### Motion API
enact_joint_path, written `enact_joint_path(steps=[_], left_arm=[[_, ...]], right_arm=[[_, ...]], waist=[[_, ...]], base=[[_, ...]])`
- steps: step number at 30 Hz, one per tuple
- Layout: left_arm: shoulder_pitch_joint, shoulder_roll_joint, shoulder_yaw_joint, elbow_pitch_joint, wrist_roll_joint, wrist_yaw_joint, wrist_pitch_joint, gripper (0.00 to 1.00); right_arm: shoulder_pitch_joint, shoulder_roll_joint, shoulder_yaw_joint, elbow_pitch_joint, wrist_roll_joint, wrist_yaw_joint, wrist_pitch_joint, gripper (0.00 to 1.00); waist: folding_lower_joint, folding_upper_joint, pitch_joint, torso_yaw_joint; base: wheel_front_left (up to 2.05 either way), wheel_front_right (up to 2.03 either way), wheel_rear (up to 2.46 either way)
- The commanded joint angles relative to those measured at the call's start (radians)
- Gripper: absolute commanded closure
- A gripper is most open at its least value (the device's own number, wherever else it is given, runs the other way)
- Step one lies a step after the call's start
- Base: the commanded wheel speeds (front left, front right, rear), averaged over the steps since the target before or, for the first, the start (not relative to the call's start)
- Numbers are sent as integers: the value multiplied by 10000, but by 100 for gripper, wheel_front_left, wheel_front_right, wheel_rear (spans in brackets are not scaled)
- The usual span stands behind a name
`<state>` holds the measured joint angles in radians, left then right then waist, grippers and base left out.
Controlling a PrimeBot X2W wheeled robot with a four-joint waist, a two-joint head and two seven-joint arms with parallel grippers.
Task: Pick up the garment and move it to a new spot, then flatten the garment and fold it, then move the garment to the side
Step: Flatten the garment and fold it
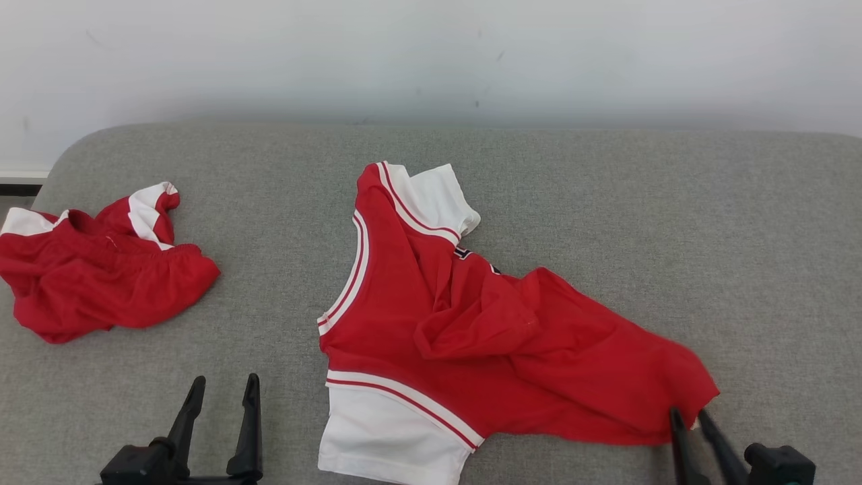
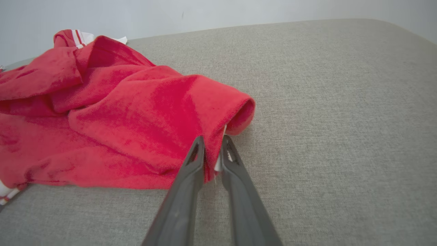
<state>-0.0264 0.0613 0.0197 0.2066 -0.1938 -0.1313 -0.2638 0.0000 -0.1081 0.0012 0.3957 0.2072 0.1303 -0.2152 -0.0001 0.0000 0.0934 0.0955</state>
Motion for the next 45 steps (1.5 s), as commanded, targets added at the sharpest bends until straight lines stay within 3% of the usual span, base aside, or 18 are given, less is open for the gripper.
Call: enact_joint_path(steps=[1,7,12,22,28,29,30,31,39,45], left_arm=[[132,39,4,-32,-65,12,-8,0],[44,92,13,-74,-58,14,-8,0],[-95,73,-56,-72,-57,14,-8,0],[-188,-12,-164,19,-146,13,-8,0],[-322,-35,-151,68,-170,13,-8,0],[-333,-38,-136,67,-169,13,-8,0],[-333,-42,-134,69,-179,13,-8,0],[-335,-44,-122,70,-184,13,-8,0],[-263,-64,23,18,-115,13,-8,0],[-445,-66,-81,-36,-121,13,-8,0]], right_arm=[[64,48,-96,-207,-136,12,-17,0],[-241,98,-71,-1217,-629,12,29,0],[-993,-94,640,-1451,-647,12,505,0],[-2380,-505,2445,-297,46,12,993,0],[-2750,-571,2966,523,406,12,1083,0],[-2844,-572,3072,682,489,12,1093,50],[-2966,-570,3153,790,561,12,1027,94],[-3065,-566,3214,926,644,12,988,100],[-3891,-830,3422,1387,897,12,298,100],[-5183,-1491,3067,1278,955,12,254,100]], waist=[[1,0,1,-4],[1,0,45,95],[1,0,97,341],[1,0,291,1174],[1,0,416,1436],[1,0,438,1466],[1,0,455,1485],[1,0,469,1494],[1,0,452,1359],[1,0,612,1207]], base=[[0,0,0],[0,0,0],[0,0,0],[0,0,0],[0,0,0],[0,0,0],[0,0,0],[0,0,0],[0,0,0],[0,0,0]])
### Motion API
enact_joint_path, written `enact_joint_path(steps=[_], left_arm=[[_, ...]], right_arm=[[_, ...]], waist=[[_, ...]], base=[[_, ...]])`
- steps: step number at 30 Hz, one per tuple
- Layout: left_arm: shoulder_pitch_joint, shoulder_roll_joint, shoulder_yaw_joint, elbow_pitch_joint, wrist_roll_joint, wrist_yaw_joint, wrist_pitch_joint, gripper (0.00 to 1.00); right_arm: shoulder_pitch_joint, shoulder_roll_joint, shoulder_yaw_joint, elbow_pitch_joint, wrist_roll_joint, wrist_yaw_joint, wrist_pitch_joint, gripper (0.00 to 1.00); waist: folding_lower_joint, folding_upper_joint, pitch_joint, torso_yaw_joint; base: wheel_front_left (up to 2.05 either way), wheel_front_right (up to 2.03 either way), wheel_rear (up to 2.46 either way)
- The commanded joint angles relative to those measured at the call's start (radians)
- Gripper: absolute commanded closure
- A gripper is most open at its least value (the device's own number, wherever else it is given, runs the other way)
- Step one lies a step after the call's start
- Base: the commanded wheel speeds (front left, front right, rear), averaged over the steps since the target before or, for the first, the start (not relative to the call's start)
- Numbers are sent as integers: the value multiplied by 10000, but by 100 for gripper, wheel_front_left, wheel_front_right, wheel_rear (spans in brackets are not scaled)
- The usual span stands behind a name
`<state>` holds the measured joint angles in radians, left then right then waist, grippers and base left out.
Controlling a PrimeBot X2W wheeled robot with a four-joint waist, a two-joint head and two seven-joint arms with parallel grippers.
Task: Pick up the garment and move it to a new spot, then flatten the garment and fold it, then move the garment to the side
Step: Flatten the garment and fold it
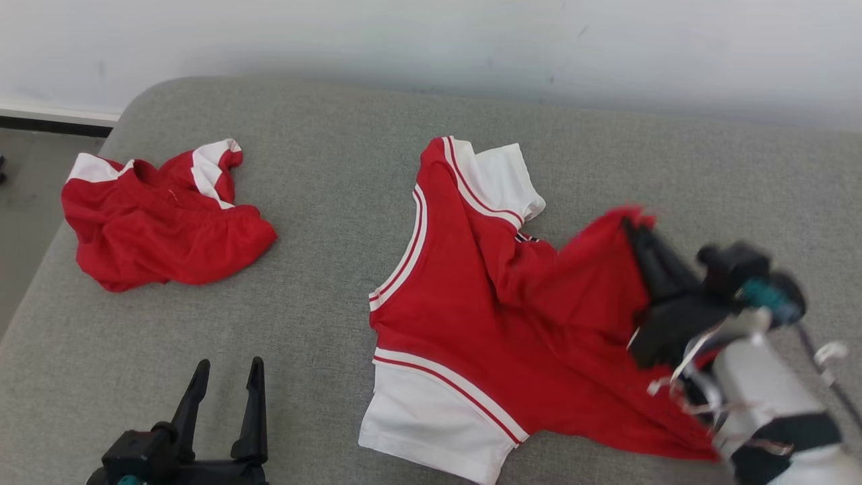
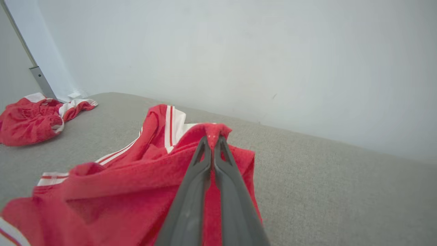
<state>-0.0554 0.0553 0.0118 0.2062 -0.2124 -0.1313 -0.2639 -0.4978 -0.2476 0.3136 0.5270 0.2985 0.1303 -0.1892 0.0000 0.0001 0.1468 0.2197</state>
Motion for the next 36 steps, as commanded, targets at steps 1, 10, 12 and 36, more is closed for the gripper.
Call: enact_joint_path(steps=[1,10,12,36], left_arm=[[-199,-5,-30,-40,47,13,-6,0],[-557,14,-365,37,-118,13,-6,0],[-614,11,-425,62,-151,13,-6,0],[-354,67,-482,159,-55,13,-6,0]], right_arm=[[-497,-225,-149,-49,72,12,63,100],[-3131,-1131,-719,490,-162,12,756,100],[-3655,-1206,-871,785,-296,12,867,100],[-4324,-656,-1589,3987,-1583,12,-617,0]], waist=[[0,-1,141,-42],[0,-1,625,231],[0,-1,704,319],[0,-1,224,69]], base=[[0,0,0],[0,0,0],[0,0,0],[0,0,0]])
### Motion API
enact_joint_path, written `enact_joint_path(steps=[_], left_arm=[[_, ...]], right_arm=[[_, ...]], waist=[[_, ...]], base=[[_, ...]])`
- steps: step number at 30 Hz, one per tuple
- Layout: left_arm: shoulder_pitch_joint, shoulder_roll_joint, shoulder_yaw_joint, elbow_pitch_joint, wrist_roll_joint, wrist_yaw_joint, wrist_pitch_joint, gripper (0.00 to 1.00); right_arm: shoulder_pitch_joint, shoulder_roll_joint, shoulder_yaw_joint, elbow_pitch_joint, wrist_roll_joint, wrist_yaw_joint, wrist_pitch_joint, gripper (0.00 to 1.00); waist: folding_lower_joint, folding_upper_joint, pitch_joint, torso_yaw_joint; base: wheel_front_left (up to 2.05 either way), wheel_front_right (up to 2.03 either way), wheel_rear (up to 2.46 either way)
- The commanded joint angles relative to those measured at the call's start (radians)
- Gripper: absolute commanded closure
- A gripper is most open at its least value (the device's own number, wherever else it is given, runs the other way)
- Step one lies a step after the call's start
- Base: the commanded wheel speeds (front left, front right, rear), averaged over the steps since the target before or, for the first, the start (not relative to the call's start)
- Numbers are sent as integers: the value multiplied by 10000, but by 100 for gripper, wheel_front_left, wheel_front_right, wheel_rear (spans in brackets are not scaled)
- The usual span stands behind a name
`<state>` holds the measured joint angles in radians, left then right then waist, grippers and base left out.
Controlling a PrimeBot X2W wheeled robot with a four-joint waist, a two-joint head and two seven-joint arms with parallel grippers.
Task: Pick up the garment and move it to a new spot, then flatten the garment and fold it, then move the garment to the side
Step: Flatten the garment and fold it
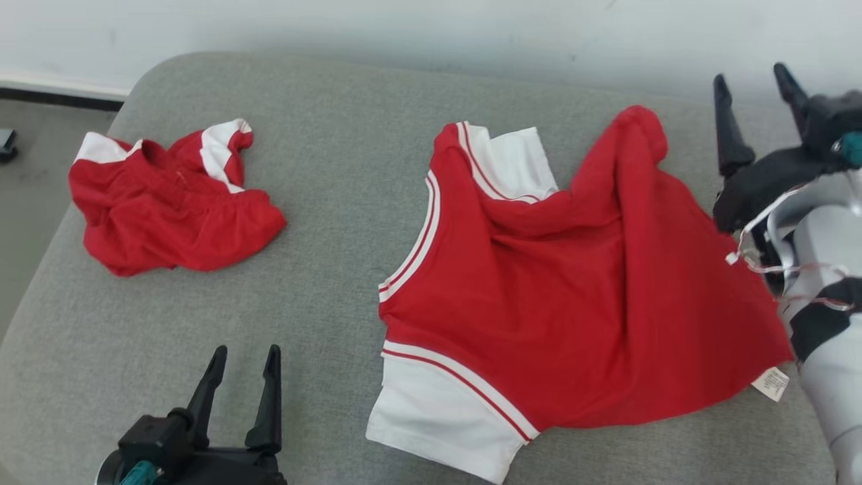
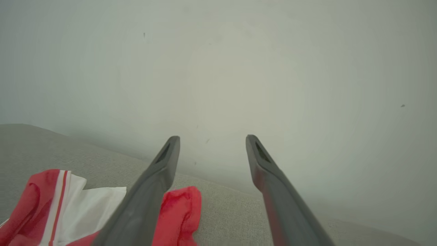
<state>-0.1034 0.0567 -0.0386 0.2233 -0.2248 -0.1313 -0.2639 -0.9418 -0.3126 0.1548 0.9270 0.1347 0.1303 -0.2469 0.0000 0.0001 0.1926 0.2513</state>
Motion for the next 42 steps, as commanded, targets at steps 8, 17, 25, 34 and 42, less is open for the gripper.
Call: enact_joint_path(steps=[8,17,25,34,42], left_arm=[[410,168,436,-175,289,13,-6,0],[752,206,756,-271,371,13,-6,0],[859,302,821,-310,414,13,-6,0],[873,471,893,-277,498,13,-6,0],[1405,528,883,-434,696,13,-6,0]], right_arm=[[2386,149,75,-2579,521,12,-181,0],[5641,682,-775,-5545,568,12,-172,0],[7763,1318,-1343,-7208,413,12,-173,0],[9186,1952,-1627,-8101,358,12,-174,0],[10416,2357,-1603,-8176,381,12,-174,0]], waist=[[0,-1,-739,-983],[0,-1,-1096,-1550],[0,-1,-1178,-1770],[0,-1,-1407,-1862],[0,-1,-1821,-1955]], base=[[0,0,0],[0,0,0],[0,0,0],[0,0,0],[0,0,0]])
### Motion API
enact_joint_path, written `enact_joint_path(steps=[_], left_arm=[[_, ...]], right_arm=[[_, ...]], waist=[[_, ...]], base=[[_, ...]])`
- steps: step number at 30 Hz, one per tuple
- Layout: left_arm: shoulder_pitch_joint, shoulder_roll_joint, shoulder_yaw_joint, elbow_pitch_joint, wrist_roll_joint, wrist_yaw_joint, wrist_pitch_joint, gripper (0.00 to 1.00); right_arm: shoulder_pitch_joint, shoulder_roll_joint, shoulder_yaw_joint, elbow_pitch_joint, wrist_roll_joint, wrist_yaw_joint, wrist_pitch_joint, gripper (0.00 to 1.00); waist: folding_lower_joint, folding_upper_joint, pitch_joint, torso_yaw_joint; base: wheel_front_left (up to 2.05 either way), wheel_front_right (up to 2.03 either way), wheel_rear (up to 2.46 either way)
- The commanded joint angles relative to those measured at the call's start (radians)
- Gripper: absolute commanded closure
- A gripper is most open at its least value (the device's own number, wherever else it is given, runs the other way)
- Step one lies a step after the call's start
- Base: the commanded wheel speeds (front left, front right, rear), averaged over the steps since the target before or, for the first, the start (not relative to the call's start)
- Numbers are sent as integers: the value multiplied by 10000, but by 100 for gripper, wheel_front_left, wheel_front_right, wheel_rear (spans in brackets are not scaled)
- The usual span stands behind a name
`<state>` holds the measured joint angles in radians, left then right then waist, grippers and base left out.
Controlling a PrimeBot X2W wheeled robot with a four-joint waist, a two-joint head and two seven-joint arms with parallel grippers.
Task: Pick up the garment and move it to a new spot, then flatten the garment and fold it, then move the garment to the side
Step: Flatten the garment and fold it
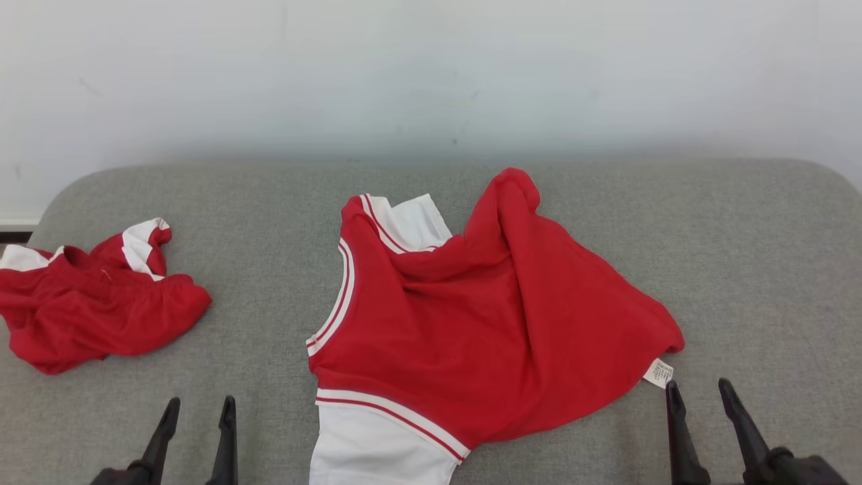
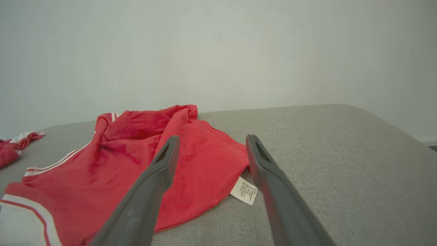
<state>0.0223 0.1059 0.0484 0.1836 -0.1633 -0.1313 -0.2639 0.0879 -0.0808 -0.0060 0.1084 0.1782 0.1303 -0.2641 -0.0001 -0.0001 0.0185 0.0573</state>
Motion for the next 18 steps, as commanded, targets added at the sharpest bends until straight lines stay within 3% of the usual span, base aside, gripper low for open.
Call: enact_joint_path(steps=[1,18], left_arm=[[215,21,20,-66,103,13,-8,0],[429,-33,41,-28,136,13,-6,0]], right_arm=[[184,69,2,31,5,12,-3,0],[322,218,49,172,-1,12,-2,0]], waist=[[1,1,-117,-18],[1,1,-248,49]], base=[[0,0,0],[0,0,0]])
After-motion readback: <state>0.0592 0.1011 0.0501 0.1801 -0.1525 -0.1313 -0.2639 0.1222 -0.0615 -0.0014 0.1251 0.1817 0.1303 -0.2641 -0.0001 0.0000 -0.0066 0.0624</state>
